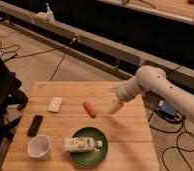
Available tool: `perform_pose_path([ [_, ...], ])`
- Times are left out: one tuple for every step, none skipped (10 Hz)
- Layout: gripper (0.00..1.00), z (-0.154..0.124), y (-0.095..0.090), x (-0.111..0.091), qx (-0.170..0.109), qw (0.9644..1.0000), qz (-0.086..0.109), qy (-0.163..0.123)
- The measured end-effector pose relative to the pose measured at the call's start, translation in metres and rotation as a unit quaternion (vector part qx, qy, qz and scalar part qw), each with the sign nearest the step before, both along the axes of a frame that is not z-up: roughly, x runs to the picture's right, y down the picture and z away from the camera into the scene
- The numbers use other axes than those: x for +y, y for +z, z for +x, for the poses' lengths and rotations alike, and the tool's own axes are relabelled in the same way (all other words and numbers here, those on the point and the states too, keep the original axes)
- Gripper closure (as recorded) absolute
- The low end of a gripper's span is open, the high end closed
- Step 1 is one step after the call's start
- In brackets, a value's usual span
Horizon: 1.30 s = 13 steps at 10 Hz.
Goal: Drag the pepper across the table
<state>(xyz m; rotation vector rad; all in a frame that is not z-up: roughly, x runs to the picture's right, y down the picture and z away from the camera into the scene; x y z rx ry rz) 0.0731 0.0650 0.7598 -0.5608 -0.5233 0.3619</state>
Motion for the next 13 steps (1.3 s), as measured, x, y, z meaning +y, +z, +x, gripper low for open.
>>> perform_pose_path([
  [0.2, -0.013, 0.015, -0.002, 0.003, 1.0, -0.003, 0.004],
  [0.2, -0.023, 0.028, -0.003, 0.007, 0.9999, -0.004, 0.012],
  [0.2, -0.032, 0.038, -0.002, 0.008, 0.9998, -0.006, 0.019],
  [0.2, -0.045, 0.052, 0.002, 0.007, 0.9994, -0.009, 0.032],
  [0.2, -0.049, 0.059, 0.005, 0.007, 0.9991, -0.011, 0.04],
  [0.2, -0.054, 0.067, 0.01, 0.007, 0.9987, -0.014, 0.048],
  [0.2, -0.061, 0.072, 0.013, 0.006, 0.9984, -0.016, 0.053],
  [0.2, -0.066, 0.078, 0.021, 0.005, 0.9983, -0.021, 0.054],
  [0.2, -0.071, 0.082, 0.028, 0.003, 0.9983, -0.026, 0.051],
  [0.2, -0.071, 0.081, 0.026, 0.003, 0.9984, -0.024, 0.052],
  [0.2, -0.069, 0.081, 0.026, 0.004, 0.9983, -0.024, 0.053],
  [0.2, -0.069, 0.082, 0.027, 0.005, 0.9983, -0.025, 0.052],
  [0.2, -0.072, 0.081, 0.026, 0.003, 0.9984, -0.025, 0.051],
])
